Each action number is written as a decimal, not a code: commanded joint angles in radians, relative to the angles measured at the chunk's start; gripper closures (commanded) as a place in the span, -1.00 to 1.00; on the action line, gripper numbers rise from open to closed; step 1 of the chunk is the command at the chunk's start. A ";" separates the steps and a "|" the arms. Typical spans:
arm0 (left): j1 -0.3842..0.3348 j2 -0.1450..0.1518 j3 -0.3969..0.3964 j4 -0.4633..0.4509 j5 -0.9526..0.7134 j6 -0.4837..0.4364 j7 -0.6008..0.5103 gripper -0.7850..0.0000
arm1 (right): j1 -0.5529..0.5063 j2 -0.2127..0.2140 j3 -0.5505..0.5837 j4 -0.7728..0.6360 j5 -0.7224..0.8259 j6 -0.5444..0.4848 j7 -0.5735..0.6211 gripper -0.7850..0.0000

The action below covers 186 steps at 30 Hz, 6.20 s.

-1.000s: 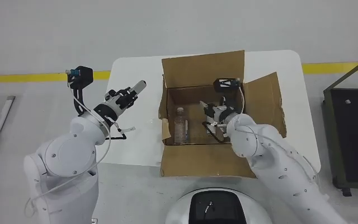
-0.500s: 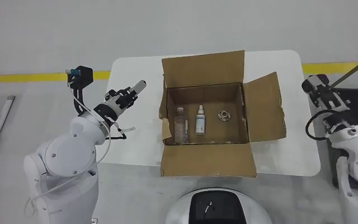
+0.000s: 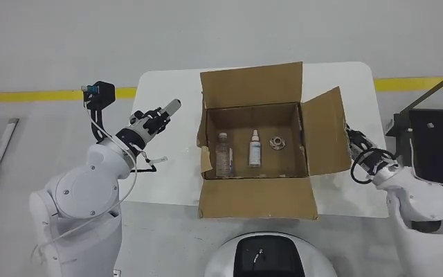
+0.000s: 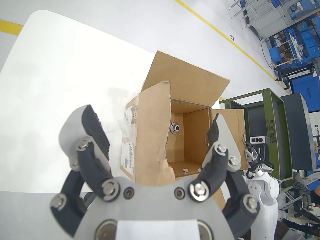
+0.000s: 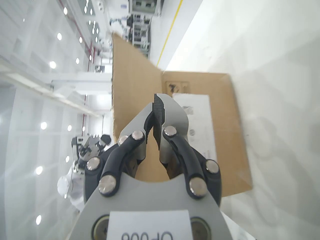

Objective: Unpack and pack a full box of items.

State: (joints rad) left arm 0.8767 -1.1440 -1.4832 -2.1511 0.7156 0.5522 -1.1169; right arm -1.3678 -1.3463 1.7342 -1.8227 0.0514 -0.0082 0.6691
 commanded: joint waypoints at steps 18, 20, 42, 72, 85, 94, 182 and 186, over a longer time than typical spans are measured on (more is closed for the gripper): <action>0.000 0.000 0.000 0.000 0.000 0.000 0.000 -1.00 | 0.161 0.031 -0.244 0.012 -0.314 -0.005 0.208 1.00; 0.000 0.000 0.000 0.000 0.000 0.000 0.000 -1.00 | 0.152 0.034 -0.222 0.000 -0.287 -0.015 0.197 1.00; 0.075 0.009 0.151 0.189 0.098 -0.319 0.065 1.00 | 0.216 0.051 -0.038 0.114 -0.224 0.334 -0.119 1.00; -0.057 -0.009 0.344 0.299 -0.032 -0.439 -0.035 1.00 | 0.627 0.075 -0.224 0.494 -0.098 0.144 0.197 1.00; -0.052 -0.001 0.318 0.294 0.017 -0.410 -0.037 -1.00 | 0.460 0.102 -0.227 0.253 -0.151 0.142 0.232 1.00; 0.057 0.027 0.119 0.130 -0.014 -0.370 -0.049 -1.00 | 0.372 0.100 -0.287 0.221 -0.064 0.089 0.206 1.00; 0.033 0.078 0.273 0.253 0.296 -0.573 -0.011 -1.00 | 0.418 0.150 -0.403 0.201 -0.001 0.098 0.217 1.00; 0.030 0.077 0.271 0.252 0.282 -0.576 -0.012 -1.00 | 0.447 0.144 -0.448 0.275 0.011 0.107 0.214 1.00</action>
State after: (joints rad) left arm 0.9073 -1.0668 -1.2123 -1.8997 0.9991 -0.0201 -1.1285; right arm -0.9275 -1.2014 1.2973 -1.5636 0.0609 0.1006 0.8820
